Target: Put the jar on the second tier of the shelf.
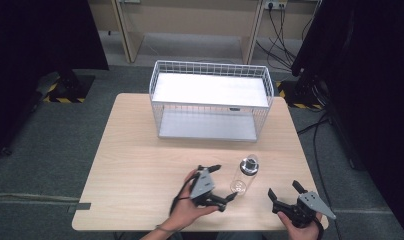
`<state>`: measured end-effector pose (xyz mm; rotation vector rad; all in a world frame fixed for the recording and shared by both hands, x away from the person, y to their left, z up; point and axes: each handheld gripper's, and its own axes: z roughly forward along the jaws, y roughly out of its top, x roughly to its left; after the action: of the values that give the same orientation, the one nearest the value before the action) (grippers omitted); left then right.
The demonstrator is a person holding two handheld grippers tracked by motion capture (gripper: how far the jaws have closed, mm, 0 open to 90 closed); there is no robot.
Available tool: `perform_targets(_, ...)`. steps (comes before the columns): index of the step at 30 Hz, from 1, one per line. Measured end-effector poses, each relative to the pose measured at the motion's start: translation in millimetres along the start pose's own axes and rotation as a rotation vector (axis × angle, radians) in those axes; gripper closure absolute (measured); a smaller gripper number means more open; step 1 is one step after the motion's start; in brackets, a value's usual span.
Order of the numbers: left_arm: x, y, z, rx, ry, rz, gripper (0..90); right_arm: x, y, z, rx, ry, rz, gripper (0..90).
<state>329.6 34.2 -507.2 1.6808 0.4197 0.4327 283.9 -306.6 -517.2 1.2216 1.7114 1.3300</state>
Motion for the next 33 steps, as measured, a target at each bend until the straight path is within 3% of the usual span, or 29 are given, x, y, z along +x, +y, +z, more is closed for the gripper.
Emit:
perform_targets(2,11.3,-6.8,-42.4,0.004,0.062,-0.015,0.3,3.5,1.3,-2.9,0.001,0.020,-0.018,1.9)
perform_targets(3,16.0,-9.5,-55.8,0.010,0.090,-0.017,0.5,8.5,1.9,-8.4,0.006,0.040,-0.034,1.9)
perform_targets(4,25.1,-14.8,-79.7,0.020,0.154,-0.024,0.5,8.5,1.9,-8.4,0.006,0.040,-0.034,1.9)
perform_targets(8,42.7,-25.4,-118.8,0.020,0.263,-0.050,0.7,21.3,-4.4,-22.9,0.014,0.088,-0.057,1.9)
perform_targets(9,51.5,-33.2,-132.9,0.018,0.317,-0.072,1.0,26.6,-5.7,-25.7,0.011,0.097,-0.066,1.9)
perform_targets(15,59.7,-45.5,-144.4,0.021,0.375,-0.108,1.3,39.5,-1.6,-21.9,0.010,0.125,-0.088,1.9)
perform_targets(24,61.4,-54.3,-146.4,0.039,0.394,-0.119,2.1,56.4,8.7,-1.1,0.015,0.165,-0.119,2.7)
perform_targets(33,62.0,-56.0,-148.1,0.037,0.402,-0.119,2.5,61.3,16.9,21.0,0.027,0.169,-0.133,6.2)
